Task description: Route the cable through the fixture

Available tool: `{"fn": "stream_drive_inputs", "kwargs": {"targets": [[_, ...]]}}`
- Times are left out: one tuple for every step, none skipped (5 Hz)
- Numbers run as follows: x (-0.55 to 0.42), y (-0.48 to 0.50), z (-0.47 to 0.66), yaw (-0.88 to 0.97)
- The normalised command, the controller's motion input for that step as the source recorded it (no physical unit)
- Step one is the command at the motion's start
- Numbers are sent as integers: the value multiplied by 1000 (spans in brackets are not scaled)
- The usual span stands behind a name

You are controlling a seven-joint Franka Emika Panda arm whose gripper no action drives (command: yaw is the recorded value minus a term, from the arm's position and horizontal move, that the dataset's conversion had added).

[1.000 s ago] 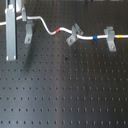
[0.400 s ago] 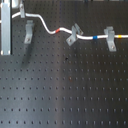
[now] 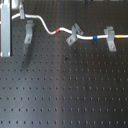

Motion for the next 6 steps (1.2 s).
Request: {"fn": "stream_drive_inputs", "kwargs": {"targets": [[-231,171,238,0],[-116,113,102,-17],[-134,233,198,57],[-56,195,138,109],[-29,233,101,223],[-81,248,129,197]]}}
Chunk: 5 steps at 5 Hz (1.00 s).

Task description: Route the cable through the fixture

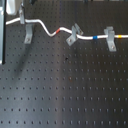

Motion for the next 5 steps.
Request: {"fn": "stream_drive_inputs", "kwargs": {"targets": [[-63,7,394,0],[-167,15,412,-97],[-189,14,73,0],[-187,49,-141,0],[-24,7,-83,0]]}}
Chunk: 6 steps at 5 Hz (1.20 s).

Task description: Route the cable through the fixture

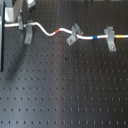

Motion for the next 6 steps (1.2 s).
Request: {"fn": "stream_drive_inputs", "kwargs": {"targets": [[2,26,49,0],[13,191,344,0],[-1,-1,-54,0],[37,-360,-298,-3],[95,-329,-178,103],[177,-259,-51,291]]}}
